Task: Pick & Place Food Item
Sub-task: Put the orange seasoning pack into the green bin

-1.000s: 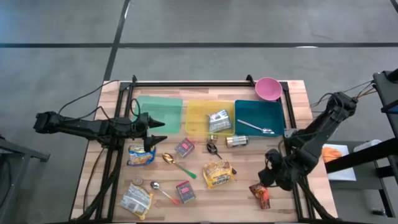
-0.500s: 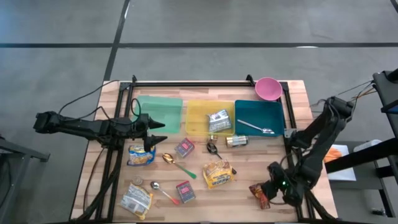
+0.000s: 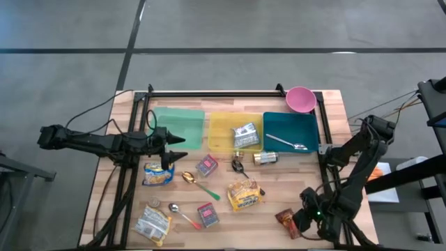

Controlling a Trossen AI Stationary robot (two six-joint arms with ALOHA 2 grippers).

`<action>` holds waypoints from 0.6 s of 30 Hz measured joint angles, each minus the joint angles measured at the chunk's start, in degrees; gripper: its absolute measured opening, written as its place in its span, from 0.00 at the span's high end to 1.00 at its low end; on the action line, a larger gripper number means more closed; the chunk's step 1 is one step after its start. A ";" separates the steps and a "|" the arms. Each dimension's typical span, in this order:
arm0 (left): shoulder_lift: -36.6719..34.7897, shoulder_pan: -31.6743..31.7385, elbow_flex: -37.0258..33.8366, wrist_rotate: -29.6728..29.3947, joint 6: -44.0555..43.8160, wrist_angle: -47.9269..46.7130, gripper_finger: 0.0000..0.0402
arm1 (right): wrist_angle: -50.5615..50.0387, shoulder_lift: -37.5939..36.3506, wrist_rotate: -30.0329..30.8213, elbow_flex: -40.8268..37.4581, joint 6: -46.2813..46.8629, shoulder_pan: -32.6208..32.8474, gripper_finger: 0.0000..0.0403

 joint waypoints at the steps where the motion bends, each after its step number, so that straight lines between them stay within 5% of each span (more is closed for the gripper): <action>1: 0.00 0.00 0.00 0.00 0.00 0.46 0.05 | -0.07 0.01 0.02 0.42 -0.01 0.17 0.56; 18: 0.04 0.00 0.00 0.02 0.03 1.27 0.05 | 9.22 8.70 0.22 1.42 -0.39 0.73 0.56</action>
